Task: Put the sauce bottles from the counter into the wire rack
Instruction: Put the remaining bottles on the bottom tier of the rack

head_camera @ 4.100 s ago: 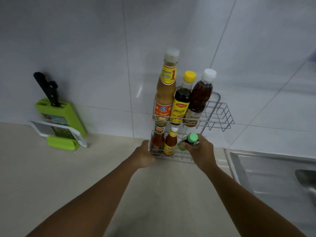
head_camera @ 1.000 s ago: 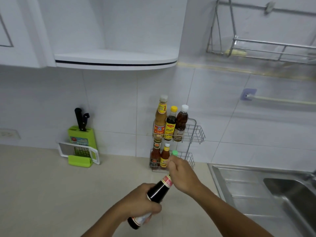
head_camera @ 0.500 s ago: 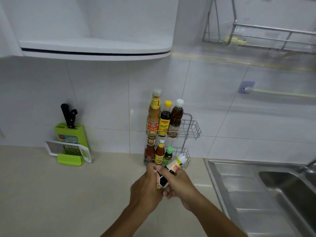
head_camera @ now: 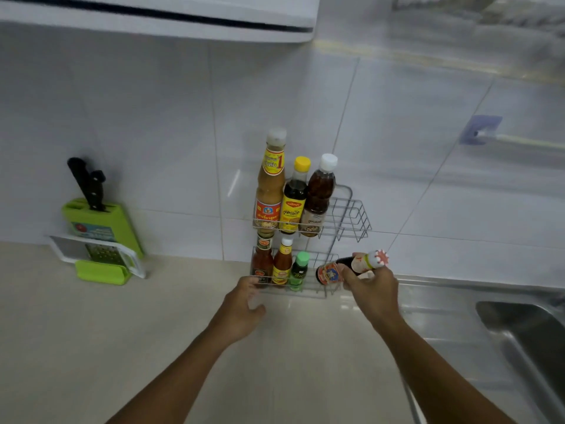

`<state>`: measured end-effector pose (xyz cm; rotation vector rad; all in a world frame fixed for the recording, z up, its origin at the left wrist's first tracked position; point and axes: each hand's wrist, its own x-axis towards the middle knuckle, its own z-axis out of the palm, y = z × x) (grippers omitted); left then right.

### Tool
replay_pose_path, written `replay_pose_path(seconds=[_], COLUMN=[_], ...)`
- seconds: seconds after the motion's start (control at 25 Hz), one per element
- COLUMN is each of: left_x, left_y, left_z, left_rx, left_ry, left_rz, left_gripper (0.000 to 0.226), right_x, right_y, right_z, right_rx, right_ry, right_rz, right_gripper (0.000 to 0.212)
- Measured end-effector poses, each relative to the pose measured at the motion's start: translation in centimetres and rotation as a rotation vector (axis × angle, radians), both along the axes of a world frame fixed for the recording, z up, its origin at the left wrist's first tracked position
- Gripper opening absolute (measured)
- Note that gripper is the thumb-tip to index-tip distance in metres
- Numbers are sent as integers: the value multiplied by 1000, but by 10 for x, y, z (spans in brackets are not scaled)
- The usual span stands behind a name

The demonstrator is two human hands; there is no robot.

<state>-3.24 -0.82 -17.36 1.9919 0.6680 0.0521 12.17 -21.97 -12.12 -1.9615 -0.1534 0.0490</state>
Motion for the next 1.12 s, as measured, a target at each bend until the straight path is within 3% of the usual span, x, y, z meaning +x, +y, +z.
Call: replay_pose_path(seconds=[0.12, 0.36, 0.6, 0.76, 1.12], left_x=[22, 53, 65, 65, 68], left_y=[17, 26, 23, 23, 24], left_z=[-12, -28, -36, -44, -52], left_rx=[-21, -23, -41, -54, -54], left_ry=[39, 96, 131, 120, 122], left_rz=[58, 123, 119, 143, 155], left_gripper=[57, 77, 70, 69, 74], right_x=[27, 64, 87, 95, 97], right_y=[11, 33, 50, 59, 58], right_z=[-19, -66, -81, -83, -89], right_rx=[-70, -235, -407, -451, -476], right_ry=[-57, -51, -26, -34, 8], right_rz=[48, 166, 314, 427, 439], right_gripper=[36, 43, 40, 37, 39])
